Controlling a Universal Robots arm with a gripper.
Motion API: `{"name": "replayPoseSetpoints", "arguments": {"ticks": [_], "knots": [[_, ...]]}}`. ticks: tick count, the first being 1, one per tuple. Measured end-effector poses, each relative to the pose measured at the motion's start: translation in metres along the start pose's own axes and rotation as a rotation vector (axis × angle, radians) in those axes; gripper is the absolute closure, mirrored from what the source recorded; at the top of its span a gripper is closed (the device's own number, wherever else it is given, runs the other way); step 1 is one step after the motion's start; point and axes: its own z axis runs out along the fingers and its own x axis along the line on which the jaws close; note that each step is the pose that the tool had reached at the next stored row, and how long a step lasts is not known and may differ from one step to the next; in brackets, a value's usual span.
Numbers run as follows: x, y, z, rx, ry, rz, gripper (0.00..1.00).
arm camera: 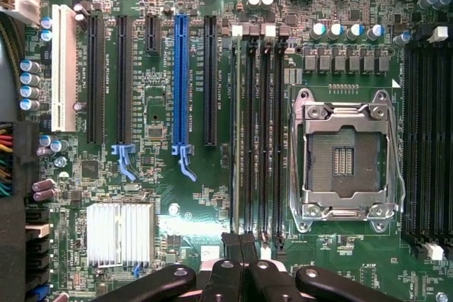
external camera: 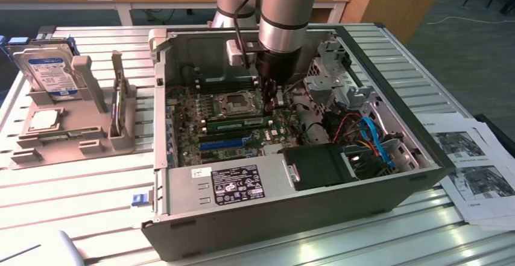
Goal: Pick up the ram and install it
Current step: 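Press down the ram until it locks into place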
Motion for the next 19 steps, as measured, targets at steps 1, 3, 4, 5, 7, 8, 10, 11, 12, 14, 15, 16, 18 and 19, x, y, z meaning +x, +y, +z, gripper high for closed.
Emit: {"name": "replayPoseSetpoints", "arguments": {"ticks": [1, 3, 4, 5, 7, 8, 10, 11, 12, 14, 15, 16, 18, 19], "knots": [[-0.0006, 0.0, 0.0001, 0.0001, 0.0001, 0.0, 0.9], [-0.0015, 0.0, 0.0002, 0.0003, 0.0, 0.0, 0.9], [-0.0015, 0.0, 0.0003, 0.0002, 0.0, 0.0, 0.9], [-0.0015, 0.0, 0.0002, 0.0003, 0.0001, 0.0, 0.9], [-0.0016, 0.0001, 0.0016, 0.0003, 0.0, 0.0, 0.9], [-0.0016, 0.0001, 0.0024, 0.0003, 0.0001, 0.0, 0.9], [-0.0017, 0.0001, 0.0041, 0.0004, 0.0001, 0.0, 0.9], [-0.0016, 0.0001, 0.0047, 0.0003, 0.0002, 0.0, 0.9], [-0.0016, 0.0001, 0.0047, 0.0004, 0.0002, 0.0, 0.9], [-0.0017, 0.0001, 0.0048, 0.0004, 0.0002, 0.0, 0.9], [-0.0017, 0.0001, 0.0053, 0.0005, -0.0002, 0.0, 0.9], [-0.0017, 0.0001, 0.0057, 0.0006, -0.0002, 0.0, 0.9], [-0.0017, 0.0001, 0.0059, 0.0004, 0.0001, 0.0, 0.9], [-0.0017, 0.0001, 0.0059, 0.0005, 0.0001, 0.0, 0.9]]}}
